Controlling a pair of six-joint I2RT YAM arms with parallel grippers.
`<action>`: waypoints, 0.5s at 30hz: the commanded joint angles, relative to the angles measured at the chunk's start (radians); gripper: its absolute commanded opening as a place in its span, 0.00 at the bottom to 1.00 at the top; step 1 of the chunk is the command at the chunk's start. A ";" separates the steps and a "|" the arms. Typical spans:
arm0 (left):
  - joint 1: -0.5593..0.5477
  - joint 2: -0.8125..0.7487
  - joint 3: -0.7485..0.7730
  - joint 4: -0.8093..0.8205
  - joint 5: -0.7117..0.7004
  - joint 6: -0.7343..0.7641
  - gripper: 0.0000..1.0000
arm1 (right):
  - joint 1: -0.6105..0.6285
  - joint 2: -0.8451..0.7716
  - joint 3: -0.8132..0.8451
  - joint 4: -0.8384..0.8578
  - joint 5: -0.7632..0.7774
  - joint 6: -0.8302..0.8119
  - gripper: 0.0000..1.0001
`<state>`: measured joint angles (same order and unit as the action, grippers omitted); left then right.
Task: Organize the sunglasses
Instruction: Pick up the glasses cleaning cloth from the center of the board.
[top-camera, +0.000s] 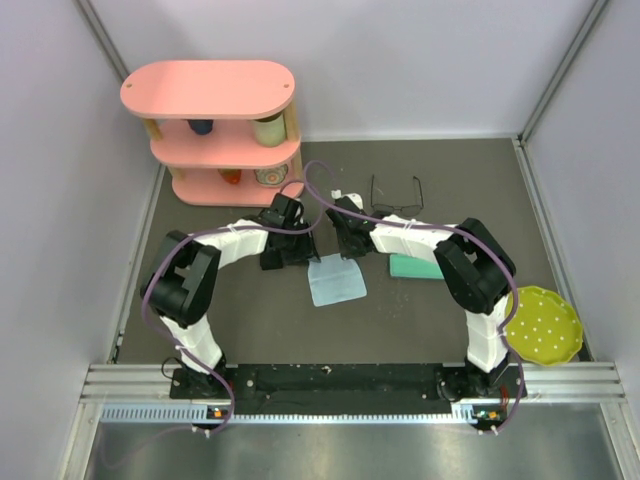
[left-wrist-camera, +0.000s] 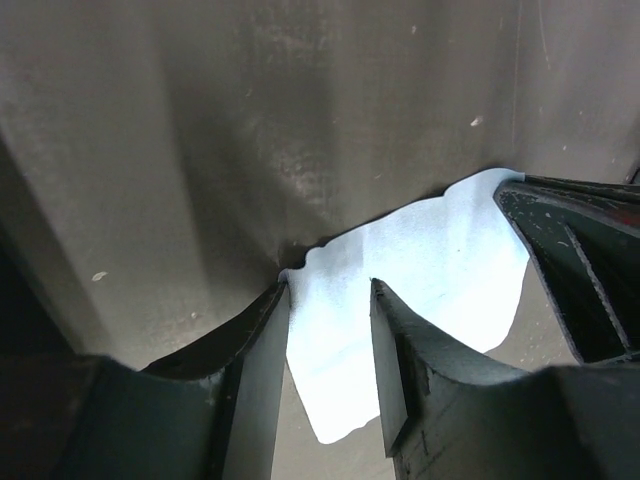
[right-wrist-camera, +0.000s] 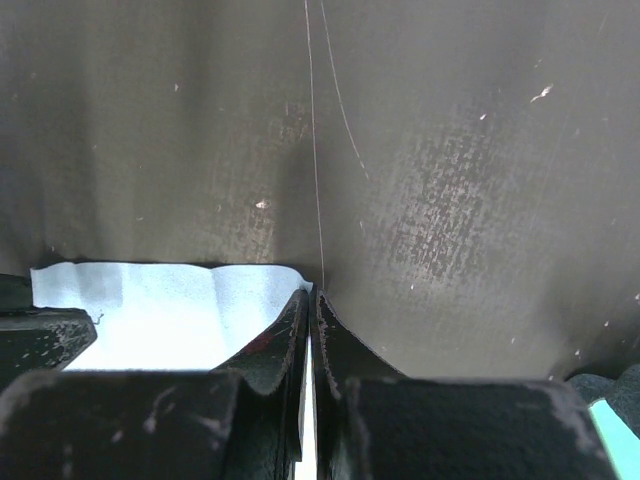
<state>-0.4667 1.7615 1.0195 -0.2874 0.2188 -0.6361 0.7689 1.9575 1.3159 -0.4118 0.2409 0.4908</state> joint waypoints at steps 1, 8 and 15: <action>-0.009 0.049 0.017 -0.019 0.024 0.039 0.43 | -0.013 -0.012 -0.003 -0.005 -0.014 0.017 0.00; -0.009 0.047 0.045 -0.065 -0.053 0.053 0.29 | -0.011 -0.014 -0.001 -0.004 -0.020 0.017 0.00; -0.009 0.038 0.070 -0.098 -0.127 0.073 0.26 | -0.010 -0.011 -0.006 -0.002 -0.015 0.006 0.00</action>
<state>-0.4744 1.7874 1.0615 -0.3370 0.1757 -0.5972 0.7631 1.9575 1.3159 -0.4110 0.2295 0.4988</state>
